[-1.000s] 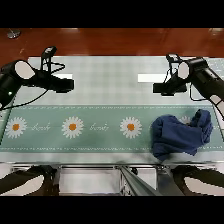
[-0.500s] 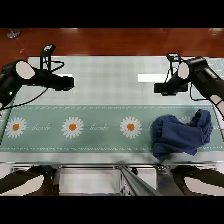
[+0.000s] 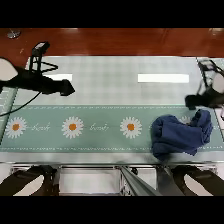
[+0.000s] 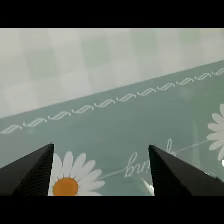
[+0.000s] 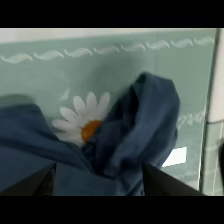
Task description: Fold the shirts.
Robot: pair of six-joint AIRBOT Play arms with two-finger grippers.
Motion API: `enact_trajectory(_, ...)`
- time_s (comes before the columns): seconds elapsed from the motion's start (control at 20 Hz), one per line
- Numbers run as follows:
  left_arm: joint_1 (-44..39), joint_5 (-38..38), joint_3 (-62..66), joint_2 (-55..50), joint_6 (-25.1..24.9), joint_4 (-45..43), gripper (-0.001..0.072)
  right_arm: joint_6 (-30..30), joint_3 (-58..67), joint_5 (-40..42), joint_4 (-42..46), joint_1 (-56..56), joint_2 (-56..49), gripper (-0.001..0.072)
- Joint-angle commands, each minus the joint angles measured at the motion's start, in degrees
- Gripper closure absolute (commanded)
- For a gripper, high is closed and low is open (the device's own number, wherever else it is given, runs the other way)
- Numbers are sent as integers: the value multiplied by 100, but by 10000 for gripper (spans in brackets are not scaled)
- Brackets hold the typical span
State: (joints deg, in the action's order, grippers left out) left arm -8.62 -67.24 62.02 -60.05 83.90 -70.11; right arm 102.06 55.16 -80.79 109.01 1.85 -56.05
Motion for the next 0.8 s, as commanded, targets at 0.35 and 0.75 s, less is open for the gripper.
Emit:
enact_trajectory(0.35,4,1220,-2824,1462,789,-20,6,-350,-2787,1655,-1838,-1388,940,246)
enact_trajectory(0.75,737,533,-2243,1438,520,-549,6,-1134,407,1130,-2227,-1377,374,687)
